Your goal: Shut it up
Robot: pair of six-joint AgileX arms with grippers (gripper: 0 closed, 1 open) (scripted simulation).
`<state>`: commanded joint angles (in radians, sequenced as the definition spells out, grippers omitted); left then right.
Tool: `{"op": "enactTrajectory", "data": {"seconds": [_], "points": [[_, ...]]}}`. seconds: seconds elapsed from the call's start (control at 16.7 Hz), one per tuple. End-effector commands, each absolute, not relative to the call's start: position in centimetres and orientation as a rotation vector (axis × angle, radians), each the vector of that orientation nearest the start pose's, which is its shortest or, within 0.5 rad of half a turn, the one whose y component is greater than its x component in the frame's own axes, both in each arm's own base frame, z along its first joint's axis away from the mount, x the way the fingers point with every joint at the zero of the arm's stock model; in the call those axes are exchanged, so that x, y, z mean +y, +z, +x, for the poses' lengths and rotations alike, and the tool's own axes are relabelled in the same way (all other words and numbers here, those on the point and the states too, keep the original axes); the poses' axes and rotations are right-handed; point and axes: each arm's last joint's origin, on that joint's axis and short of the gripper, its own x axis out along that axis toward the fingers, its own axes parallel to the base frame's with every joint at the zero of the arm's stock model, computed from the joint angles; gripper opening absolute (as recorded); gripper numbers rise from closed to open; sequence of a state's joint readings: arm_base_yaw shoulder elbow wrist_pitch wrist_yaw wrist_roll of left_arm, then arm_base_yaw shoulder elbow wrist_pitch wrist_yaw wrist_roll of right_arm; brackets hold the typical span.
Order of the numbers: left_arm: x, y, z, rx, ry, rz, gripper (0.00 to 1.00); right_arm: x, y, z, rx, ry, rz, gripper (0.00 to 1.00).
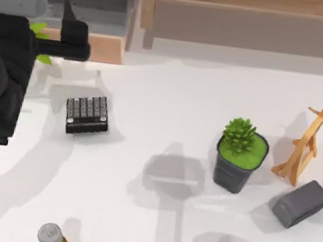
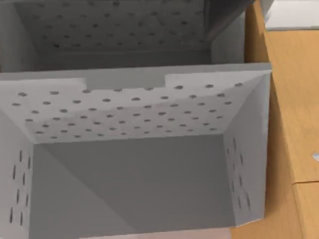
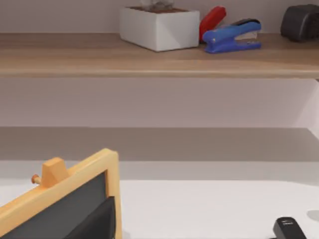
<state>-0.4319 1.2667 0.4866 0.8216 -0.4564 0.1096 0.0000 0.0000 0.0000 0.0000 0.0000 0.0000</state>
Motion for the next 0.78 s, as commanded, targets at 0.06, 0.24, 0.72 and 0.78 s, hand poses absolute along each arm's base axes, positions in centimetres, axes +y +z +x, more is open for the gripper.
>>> {"op": "enactTrajectory", "data": {"seconds": [0.06, 0.24, 0.72, 0.78], "points": [[-8.5, 22.5, 24.6, -0.042, 0.054, 0.116, 1.00, -0.1, 16.0, 10.6, 0.000, 0.000, 0.000, 1.00], [-4.6, 22.1, 26.0, -0.079, 0.113, 0.274, 1.00, -0.1, 16.0, 10.6, 0.000, 0.000, 0.000, 1.00], [8.8, 18.8, 25.8, -0.076, 0.256, 0.924, 1.00, -0.1, 16.0, 10.6, 0.000, 0.000, 0.000, 1.00], [10.2, 18.2, 25.3, -0.063, 0.260, 1.010, 1.00, -0.1, 16.0, 10.6, 0.000, 0.000, 0.000, 1.00]]}}
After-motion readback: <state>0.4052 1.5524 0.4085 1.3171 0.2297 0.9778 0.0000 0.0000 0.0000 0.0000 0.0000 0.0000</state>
